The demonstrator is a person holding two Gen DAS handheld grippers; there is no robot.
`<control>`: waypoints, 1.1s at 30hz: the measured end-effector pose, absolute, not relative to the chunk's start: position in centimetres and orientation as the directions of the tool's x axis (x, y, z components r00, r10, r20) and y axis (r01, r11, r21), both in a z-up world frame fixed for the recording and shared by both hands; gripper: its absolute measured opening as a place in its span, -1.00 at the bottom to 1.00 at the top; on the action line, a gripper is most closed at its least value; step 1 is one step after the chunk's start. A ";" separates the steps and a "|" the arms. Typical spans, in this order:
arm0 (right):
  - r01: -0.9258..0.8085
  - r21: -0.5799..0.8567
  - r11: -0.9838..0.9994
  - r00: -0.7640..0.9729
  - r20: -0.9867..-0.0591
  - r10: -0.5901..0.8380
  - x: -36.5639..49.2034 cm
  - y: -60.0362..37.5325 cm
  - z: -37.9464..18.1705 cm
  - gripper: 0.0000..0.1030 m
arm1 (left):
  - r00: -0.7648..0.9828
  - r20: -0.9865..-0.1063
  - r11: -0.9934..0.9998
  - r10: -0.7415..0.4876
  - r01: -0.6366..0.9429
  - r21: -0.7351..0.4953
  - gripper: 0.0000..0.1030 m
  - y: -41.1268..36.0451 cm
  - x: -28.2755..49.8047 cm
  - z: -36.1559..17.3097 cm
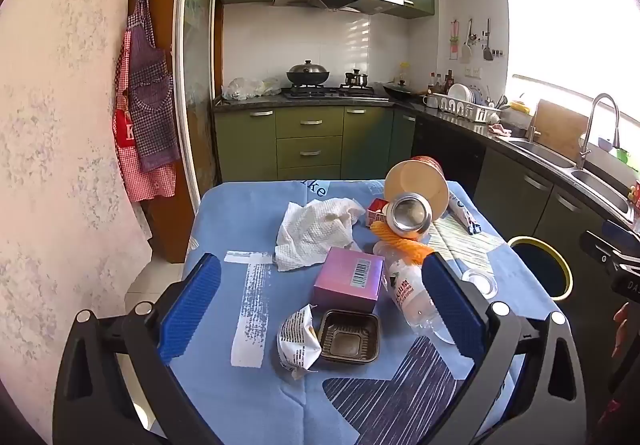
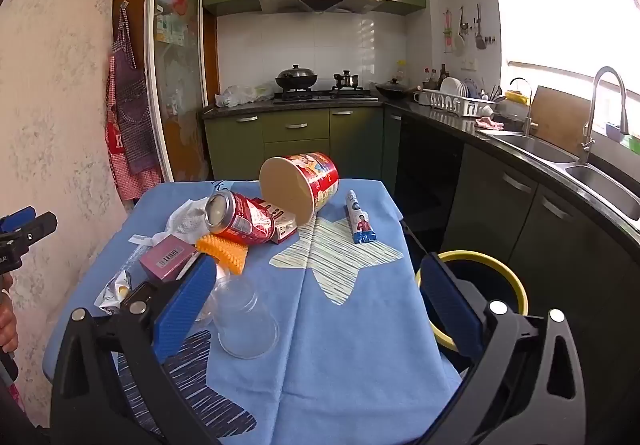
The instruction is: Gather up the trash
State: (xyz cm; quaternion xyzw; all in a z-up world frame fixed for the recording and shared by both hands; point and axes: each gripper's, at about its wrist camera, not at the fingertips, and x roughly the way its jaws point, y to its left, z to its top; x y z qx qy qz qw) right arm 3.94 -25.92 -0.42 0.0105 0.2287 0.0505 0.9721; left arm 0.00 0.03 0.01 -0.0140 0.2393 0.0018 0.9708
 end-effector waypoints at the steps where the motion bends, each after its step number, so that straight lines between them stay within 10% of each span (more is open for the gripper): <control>1: -0.094 0.044 0.995 0.890 -0.444 0.103 3.9 -25.9 -0.4 0.89 | 0.886 -0.464 1.000 -0.005 -0.009 -0.029 0.93 0.0 0.0 0.0; 33: -0.084 0.048 0.995 0.888 -0.450 0.096 4.3 -26.0 -0.6 0.89 | 0.883 -0.470 1.000 -0.009 0.004 -0.012 0.93 -0.4 0.0 0.2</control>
